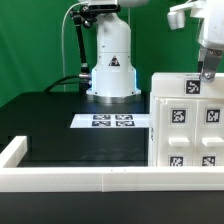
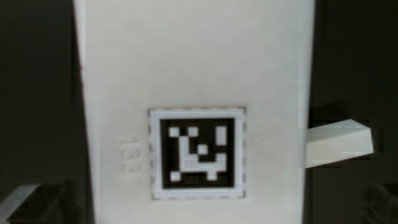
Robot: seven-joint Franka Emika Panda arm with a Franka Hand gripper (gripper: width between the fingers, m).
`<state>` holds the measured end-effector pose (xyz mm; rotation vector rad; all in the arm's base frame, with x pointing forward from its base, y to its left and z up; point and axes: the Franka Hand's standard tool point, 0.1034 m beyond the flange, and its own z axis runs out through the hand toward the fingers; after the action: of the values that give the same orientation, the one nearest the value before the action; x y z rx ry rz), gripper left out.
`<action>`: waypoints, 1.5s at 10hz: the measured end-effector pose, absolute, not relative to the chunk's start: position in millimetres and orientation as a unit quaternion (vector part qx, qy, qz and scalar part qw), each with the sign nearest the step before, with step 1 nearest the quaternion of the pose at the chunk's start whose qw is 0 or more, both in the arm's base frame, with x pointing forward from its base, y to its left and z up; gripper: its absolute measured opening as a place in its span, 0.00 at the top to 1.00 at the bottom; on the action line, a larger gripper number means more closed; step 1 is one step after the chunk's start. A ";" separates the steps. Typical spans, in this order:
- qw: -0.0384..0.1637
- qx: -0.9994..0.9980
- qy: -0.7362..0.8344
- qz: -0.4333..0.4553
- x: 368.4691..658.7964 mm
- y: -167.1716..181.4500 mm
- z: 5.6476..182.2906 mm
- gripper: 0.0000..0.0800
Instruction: Assemble cabinet
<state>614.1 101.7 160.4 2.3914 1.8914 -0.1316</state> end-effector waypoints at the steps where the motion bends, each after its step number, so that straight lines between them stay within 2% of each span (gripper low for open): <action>1: 0.044 0.785 0.616 -0.046 613.7 98.4 157.8 0.00; 4: 0.044 0.797 0.601 -0.046 613.5 97.6 155.1 0.00; 6: 0.045 0.800 0.596 -0.046 613.7 97.6 155.2 0.30; 11: 0.047 0.823 0.565 -0.044 613.8 97.0 155.2 0.30; 15: 0.053 0.900 0.432 -0.035 614.6 96.2 156.2 0.30</action>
Offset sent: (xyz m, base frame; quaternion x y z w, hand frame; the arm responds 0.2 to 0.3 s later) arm 0.0044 0.0021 -0.0004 -0.0011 0.0012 0.0302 0.9995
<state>614.6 96.2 156.2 2.7343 1.3135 -0.1078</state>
